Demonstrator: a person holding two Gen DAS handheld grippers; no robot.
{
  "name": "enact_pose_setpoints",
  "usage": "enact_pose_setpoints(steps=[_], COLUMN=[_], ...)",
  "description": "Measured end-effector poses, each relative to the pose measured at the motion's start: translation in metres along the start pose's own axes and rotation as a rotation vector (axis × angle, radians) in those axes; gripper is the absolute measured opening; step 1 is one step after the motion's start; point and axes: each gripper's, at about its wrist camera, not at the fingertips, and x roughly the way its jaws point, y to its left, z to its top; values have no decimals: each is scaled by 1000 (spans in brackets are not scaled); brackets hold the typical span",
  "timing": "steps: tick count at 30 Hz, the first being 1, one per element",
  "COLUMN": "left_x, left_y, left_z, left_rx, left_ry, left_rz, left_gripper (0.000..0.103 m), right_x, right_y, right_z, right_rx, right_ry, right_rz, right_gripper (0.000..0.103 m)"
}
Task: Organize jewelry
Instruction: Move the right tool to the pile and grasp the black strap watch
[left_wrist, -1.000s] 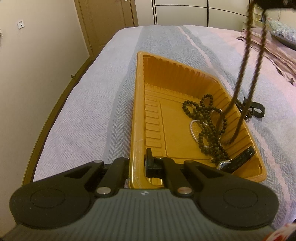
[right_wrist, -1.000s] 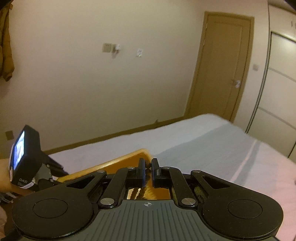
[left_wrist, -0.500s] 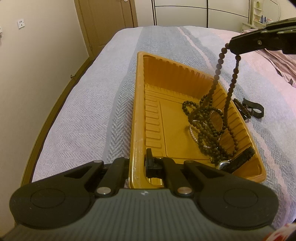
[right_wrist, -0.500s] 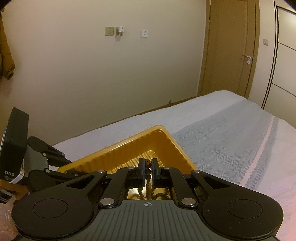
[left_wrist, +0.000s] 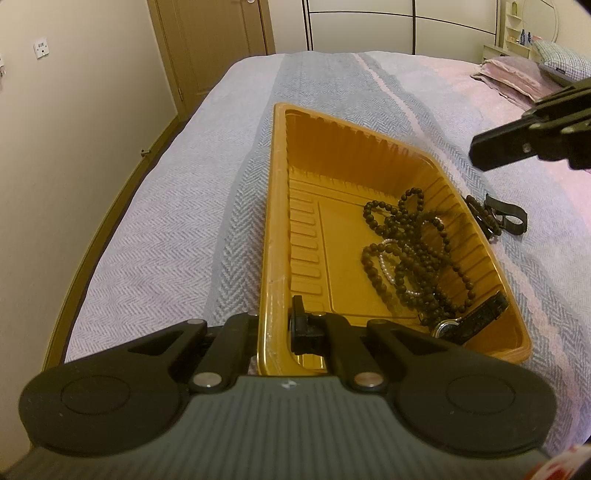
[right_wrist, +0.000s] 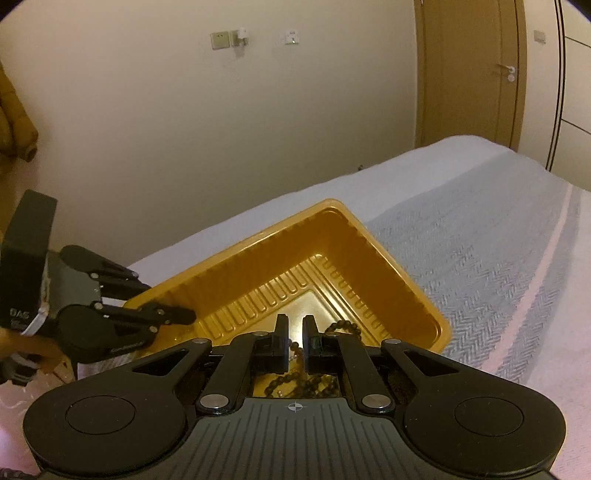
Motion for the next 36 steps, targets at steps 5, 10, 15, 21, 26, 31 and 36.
enact_pose_setpoints(steps=[5,10,15,21,26,31,36], left_x=[0,0,0,0,1,1,2], left_y=[0,0,-1,-2,-2,-3,-4], left_z=[0,0,1,1,2,2,2], left_rx=[1,2,6,13,16,17,19], left_ry=[2,-1,-1,0,3,4,5], left_rz=[-1,0,3,6,9,12,12], left_gripper=[3,3,3,3,3,3,3], right_x=[-28,-67,-94,-75,-43,-13,7], right_y=[-19,-57,-96,-101,-97,-95,-102], right_z=[-11,-42,-96,-145,-151,-150,-145], right_rx=[94,218,345,301,182,35,24], right_ry=[-77,-174,-163,-36,65,144,170], right_rz=[-37,-205,-460,-461,-451,-444,-426], right_gripper=[14,46,49,49,49,49,49])
